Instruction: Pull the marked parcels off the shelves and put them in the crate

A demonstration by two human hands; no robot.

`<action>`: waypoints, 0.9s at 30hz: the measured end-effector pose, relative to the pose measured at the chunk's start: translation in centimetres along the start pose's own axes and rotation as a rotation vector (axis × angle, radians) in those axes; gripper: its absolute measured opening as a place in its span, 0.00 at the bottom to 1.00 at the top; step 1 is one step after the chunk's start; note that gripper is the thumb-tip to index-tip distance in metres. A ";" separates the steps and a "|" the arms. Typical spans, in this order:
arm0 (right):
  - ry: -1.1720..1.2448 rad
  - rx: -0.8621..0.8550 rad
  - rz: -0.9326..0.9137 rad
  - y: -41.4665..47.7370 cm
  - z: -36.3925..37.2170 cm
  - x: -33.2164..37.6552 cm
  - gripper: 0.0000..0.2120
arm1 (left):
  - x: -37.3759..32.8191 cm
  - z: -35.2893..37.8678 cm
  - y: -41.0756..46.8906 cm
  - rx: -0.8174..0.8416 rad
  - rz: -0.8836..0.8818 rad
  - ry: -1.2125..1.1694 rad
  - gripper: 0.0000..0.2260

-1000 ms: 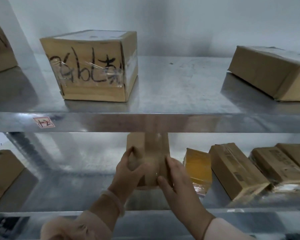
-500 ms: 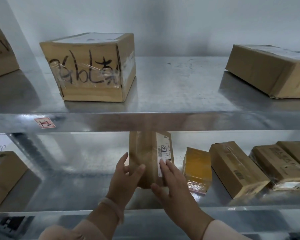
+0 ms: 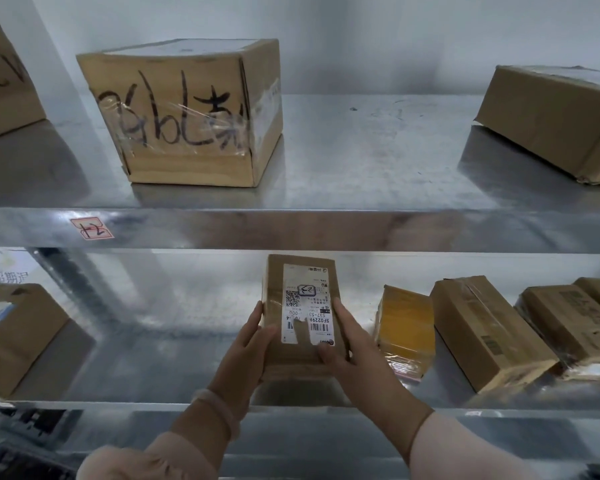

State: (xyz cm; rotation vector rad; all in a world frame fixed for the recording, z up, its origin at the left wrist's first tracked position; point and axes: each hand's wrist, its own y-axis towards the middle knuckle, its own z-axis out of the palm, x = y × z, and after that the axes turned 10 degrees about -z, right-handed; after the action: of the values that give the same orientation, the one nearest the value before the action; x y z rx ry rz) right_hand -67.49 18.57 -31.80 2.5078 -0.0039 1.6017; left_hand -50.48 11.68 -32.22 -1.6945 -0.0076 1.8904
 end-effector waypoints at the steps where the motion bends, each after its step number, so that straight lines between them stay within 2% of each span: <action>1: -0.001 -0.001 0.003 0.2 0.4 -0.3 0.32 | 0.2 0.0 0.1 -0.019 0.034 0.008 0.14; 5: -0.026 0.023 0.001 1.0 1.9 -1.6 0.29 | 1.5 -0.9 0.5 -0.238 0.150 0.202 0.13; 6: -0.033 0.030 0.006 1.1 2.4 -1.8 0.28 | 1.8 -1.3 0.6 -0.248 0.159 0.263 0.14; 11: -0.050 0.036 0.039 2.0 4.9 -2.8 0.30 | 2.8 -3.3 1.2 -0.112 0.107 0.392 0.19; 17: -0.019 0.097 0.080 3.1 6.6 -2.9 0.33 | 3.3 -5.7 2.6 -0.117 0.014 0.422 0.20; 20: -0.049 0.086 0.078 3.1 6.0 -2.6 0.34 | 2.9 -5.9 3.0 -0.198 0.028 0.600 0.21; 23: -0.108 0.000 0.077 2.3 4.6 -2.3 0.32 | 1.5 -5.1 3.1 -0.395 0.153 0.971 0.26; 27: -0.287 -0.146 0.084 0.6 2.0 -3.0 0.27 | -1.2 -1.5 3.9 -0.328 0.425 1.081 0.27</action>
State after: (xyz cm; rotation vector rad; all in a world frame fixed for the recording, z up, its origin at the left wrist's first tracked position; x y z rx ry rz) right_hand -67.04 17.45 -35.21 2.6257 -0.2544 1.2051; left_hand -50.73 7.38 -32.95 -2.9190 0.5202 1.0035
